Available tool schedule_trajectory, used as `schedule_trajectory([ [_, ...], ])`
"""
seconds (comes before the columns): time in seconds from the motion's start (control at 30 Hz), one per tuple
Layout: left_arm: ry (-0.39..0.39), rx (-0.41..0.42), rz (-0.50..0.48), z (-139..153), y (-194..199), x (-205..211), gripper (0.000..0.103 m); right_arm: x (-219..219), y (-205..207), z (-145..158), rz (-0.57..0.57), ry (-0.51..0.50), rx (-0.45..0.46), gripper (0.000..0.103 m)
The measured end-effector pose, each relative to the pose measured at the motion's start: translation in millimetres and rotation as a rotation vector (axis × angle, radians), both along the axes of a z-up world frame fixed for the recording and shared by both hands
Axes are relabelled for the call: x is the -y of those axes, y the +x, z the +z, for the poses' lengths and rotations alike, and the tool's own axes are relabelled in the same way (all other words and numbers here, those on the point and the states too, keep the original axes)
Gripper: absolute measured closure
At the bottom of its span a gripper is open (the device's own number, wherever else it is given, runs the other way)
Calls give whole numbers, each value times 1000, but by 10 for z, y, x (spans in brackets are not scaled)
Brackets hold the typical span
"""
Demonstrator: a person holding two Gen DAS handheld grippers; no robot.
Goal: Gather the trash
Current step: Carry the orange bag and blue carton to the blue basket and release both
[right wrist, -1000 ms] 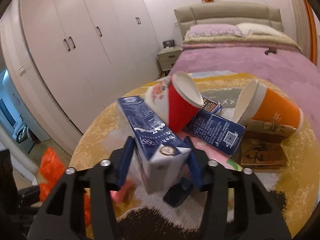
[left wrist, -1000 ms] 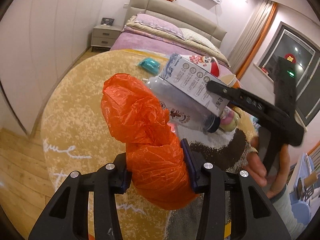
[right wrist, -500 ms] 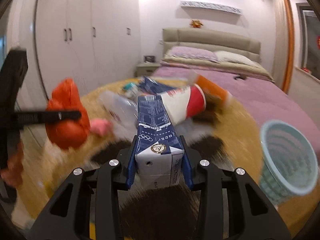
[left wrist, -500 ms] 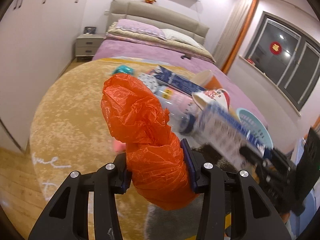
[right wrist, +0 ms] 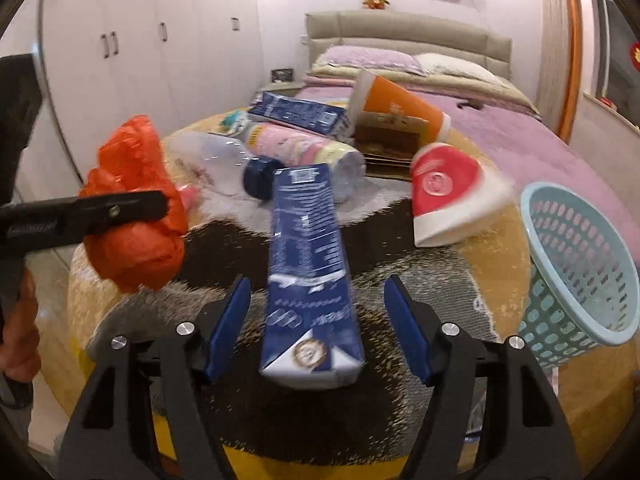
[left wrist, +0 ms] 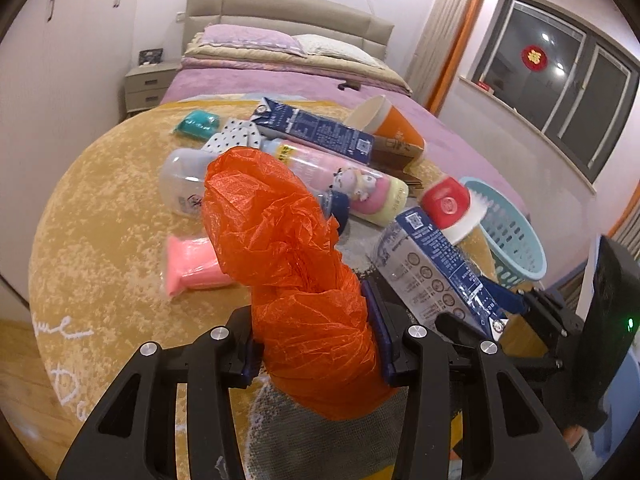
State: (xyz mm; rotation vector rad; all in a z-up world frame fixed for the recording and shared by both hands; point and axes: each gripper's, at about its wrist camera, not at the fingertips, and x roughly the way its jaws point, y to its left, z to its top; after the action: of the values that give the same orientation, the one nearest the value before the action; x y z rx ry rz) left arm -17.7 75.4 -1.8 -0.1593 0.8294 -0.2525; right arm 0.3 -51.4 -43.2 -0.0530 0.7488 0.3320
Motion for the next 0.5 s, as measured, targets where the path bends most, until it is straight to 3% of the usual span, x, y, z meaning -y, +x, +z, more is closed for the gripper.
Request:
schedule_trajectory([
  [0.03, 2, 1, -4, 6, -3, 13, 61, 14, 19, 0, -7, 2, -12, 39],
  [0.07, 4, 1, -9, 9, 6, 32, 61, 36, 32, -7, -5, 12, -24, 53],
  [0.13, 14, 6, -23, 22, 32, 99, 61, 52, 31, -16, 13, 17, -39, 69],
  [0.27, 25, 24, -51, 83, 81, 258, 61, 136, -20, 57, -5, 21, -6, 69],
  [0.5, 39, 113, -139, 415, 187, 722, 61, 585, -177, 537, -63, 82, 133, 69],
])
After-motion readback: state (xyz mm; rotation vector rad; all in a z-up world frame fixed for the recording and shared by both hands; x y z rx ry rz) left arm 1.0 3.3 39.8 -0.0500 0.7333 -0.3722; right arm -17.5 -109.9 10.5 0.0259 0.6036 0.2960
